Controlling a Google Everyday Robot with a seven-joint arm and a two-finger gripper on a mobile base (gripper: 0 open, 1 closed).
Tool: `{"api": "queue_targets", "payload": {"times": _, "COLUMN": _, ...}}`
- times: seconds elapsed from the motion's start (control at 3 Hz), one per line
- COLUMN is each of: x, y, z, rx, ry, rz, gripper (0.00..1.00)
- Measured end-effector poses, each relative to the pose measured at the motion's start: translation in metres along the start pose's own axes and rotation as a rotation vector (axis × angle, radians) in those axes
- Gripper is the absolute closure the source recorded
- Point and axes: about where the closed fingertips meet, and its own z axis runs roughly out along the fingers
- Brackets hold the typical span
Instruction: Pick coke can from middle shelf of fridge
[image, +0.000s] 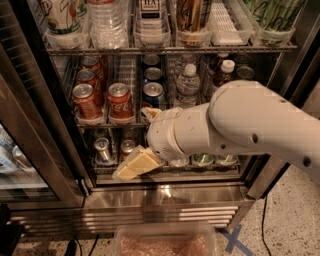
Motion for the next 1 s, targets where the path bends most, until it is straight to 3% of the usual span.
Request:
{"api": "queue_targets", "payload": {"times": 0.33, "x": -0.0035, "y": -0.0022, "z": 0.0100, "rx": 0.025, "ry": -0.051, "rz": 0.025, "gripper": 0.00}}
{"api": "queue_targets", "payload": {"times": 0.67, "x": -0.0049, "y": -0.0010, "z": 0.0099, "rx": 0.030, "ry": -0.053, "rz": 0.024, "gripper": 0.00}}
{"api": "queue_targets", "payload": {"times": 1.0, "x": -0.0016, "y": -0.0037, "z": 0.0194, "rx": 0.085, "ry": -0.086, "rz": 0.072, "gripper": 0.00}}
